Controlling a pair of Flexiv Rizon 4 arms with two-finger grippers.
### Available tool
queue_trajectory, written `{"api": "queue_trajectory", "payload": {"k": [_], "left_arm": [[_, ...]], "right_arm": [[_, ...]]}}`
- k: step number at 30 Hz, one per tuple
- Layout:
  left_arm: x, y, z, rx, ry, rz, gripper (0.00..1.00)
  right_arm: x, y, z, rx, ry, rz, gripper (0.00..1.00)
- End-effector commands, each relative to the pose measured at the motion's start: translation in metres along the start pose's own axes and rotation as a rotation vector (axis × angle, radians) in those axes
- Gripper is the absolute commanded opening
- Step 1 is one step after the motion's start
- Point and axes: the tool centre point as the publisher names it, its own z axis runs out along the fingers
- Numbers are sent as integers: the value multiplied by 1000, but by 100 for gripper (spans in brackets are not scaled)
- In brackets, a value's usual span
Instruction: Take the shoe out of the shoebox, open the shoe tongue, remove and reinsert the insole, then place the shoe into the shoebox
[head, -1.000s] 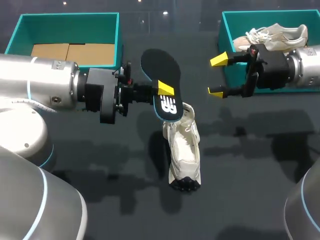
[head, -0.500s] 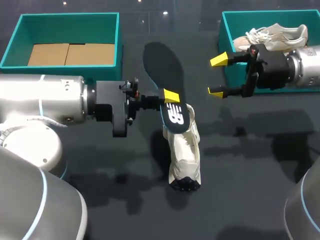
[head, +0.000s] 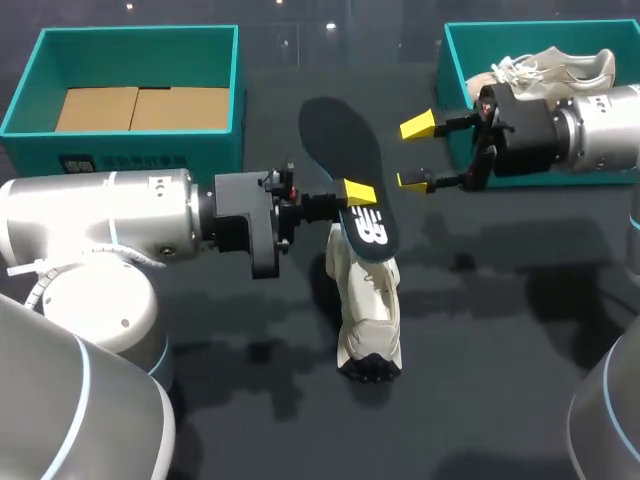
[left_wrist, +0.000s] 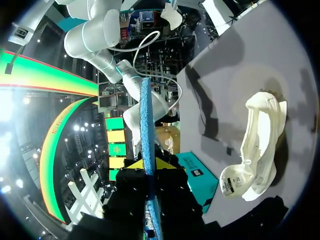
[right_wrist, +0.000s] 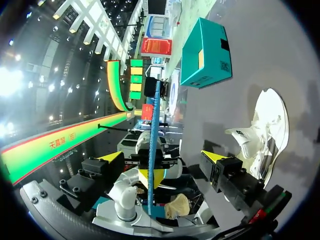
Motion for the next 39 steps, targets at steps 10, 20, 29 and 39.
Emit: {"api": "queue_trajectory", "payload": {"k": [10,20,29,39], "left_arm": [[-1,9,8,8,-15,-31,0],[-1,9,8,8,-15,-31,0],[-1,9,8,8,-15,-31,0],[-3,1,20,11,9,-18,0]], "right_arm": [[-3,6,5,30,11,-45,100],[-3,6,5,30,11,-45,100],[-3,6,5,30,11,-45,100],[2,3,12,30,-19,-113,100]]}}
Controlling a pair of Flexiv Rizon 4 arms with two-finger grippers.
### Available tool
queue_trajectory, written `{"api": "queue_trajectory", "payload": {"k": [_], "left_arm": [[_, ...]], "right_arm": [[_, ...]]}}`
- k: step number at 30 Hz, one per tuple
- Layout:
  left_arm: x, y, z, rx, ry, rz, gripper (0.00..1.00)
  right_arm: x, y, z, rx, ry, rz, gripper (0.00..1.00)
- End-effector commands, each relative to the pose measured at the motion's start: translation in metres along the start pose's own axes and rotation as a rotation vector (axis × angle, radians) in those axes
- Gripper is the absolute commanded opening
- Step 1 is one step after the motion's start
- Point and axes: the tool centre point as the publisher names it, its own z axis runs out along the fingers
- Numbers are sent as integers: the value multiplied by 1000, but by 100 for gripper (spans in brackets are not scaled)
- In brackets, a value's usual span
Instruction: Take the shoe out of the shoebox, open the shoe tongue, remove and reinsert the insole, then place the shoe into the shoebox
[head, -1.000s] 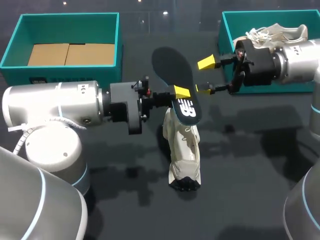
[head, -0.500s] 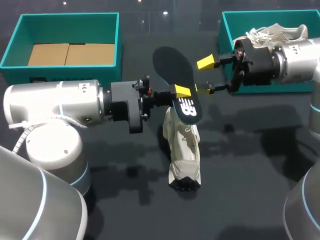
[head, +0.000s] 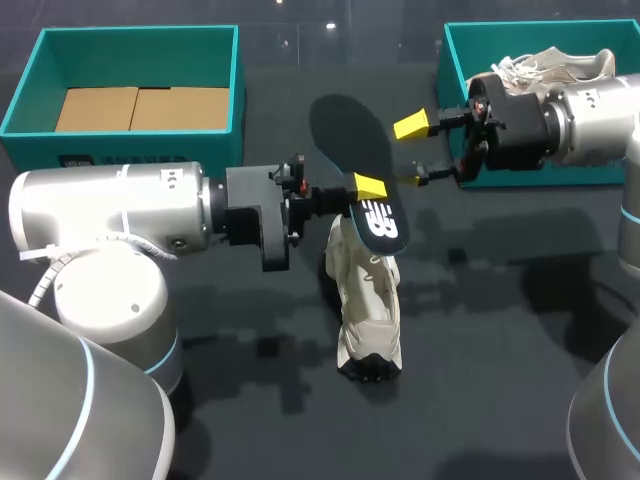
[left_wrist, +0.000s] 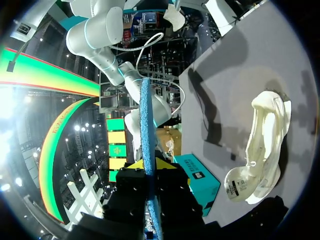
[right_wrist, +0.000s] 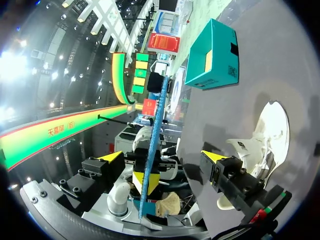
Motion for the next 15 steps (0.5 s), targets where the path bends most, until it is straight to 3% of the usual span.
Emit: {"api": "queue_trajectory", "payload": {"k": [1,15], "left_arm": [[-2,0,7,-6,12,-12,0],[8,11,6,-19,8,21,0]], "right_arm": [[5,-2,8,-4,-18,-19,100],[2,-2,20,-5,-16,2,100]]}}
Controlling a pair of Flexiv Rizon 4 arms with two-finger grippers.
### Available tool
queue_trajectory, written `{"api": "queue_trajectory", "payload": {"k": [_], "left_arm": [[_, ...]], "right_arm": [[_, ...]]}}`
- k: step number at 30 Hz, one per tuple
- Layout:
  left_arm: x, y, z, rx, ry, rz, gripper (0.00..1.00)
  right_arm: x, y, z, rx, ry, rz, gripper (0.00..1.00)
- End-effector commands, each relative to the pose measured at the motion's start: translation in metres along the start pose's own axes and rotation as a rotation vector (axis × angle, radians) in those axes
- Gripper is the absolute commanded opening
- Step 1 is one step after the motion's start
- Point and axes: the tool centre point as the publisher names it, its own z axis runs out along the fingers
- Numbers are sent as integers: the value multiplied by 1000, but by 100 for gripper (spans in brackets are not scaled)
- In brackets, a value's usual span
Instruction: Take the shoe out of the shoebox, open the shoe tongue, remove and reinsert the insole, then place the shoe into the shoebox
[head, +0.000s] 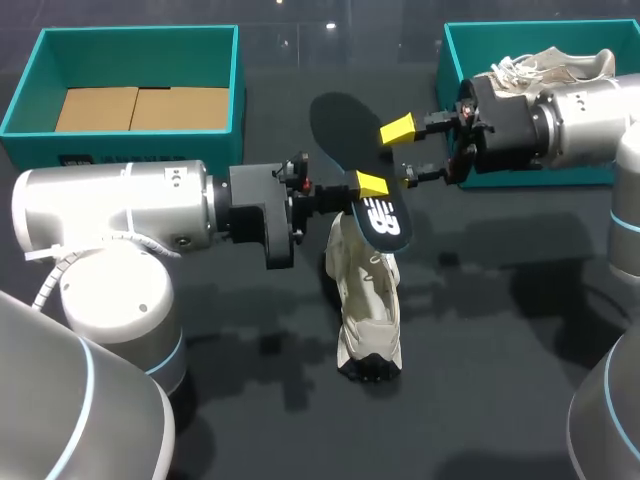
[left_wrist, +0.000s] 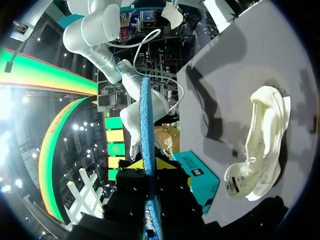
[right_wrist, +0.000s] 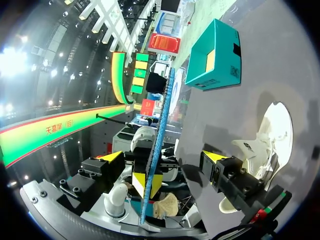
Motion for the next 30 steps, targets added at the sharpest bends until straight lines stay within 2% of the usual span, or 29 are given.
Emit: {"api": "queue_trajectory", "payload": {"k": [1,3,4,9,10,11,15,17,25,30], "left_arm": [[6,3,5,1,-3,7,0],[8,4,7,7,-5,10,0],[8,4,8,7,-4,10,0],[9,6,11,13,-6,7,0],[9,7,12,13,-7,6,0],[9,7,12,14,-8,5,0],[10,8,16,20,-6,10,0],[11,10,17,18,-3,14,0],[14,12,20,15,7,25,0],[17,14,23,15,17,29,0]], "right_arm": [[0,2,5,3,-8,9,100],[-1,2,7,5,-14,18,100],[-1,2,8,10,-12,17,92],[-3,2,13,30,-12,20,65],[-4,2,13,32,-13,22,52],[-4,2,14,33,-15,25,49],[-7,1,16,35,-12,34,47],[-7,1,16,34,-9,37,40],[-9,1,18,26,6,44,37],[-9,2,18,29,5,50,21]]}}
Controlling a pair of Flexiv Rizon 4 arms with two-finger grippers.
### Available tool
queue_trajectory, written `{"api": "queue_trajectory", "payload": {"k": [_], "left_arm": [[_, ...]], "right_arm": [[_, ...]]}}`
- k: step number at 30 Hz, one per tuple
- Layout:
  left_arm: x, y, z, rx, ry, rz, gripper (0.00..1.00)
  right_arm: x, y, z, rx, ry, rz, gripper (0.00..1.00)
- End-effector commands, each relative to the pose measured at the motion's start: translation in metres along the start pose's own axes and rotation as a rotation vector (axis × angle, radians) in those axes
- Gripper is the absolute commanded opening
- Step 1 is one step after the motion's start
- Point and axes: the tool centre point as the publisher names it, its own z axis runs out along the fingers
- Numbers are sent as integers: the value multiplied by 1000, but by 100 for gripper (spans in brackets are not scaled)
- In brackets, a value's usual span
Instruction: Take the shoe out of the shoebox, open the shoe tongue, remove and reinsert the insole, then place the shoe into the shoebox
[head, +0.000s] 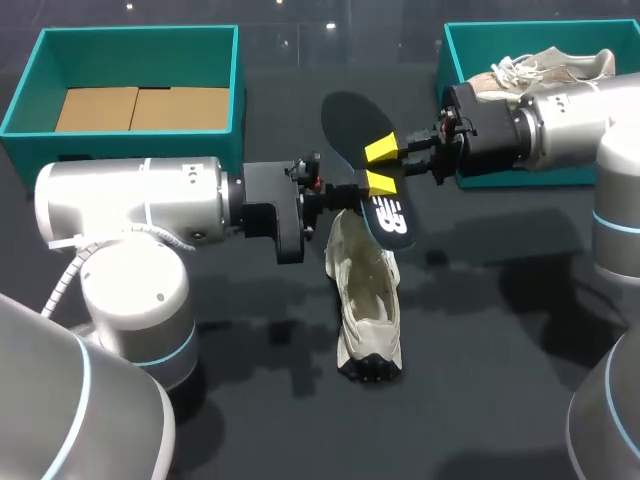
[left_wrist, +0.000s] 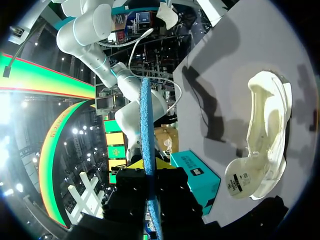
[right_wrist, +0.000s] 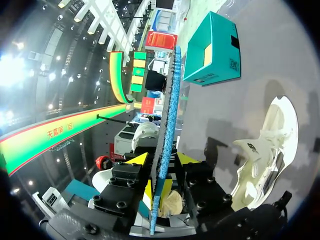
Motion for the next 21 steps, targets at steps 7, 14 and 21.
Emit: {"api": "queue_trajectory", "payload": {"k": [7,14,21], "left_arm": [[5,2,9,-6,16,3,0],[5,-1,10,-4,20,-11,48],[-8,-1,-22,-21,5,-40,100]], "right_arm": [[-1,1,2,2,2,3,0],[-1,1,2,3,6,2,0],[-6,0,-2,-11,7,14,0]]}}
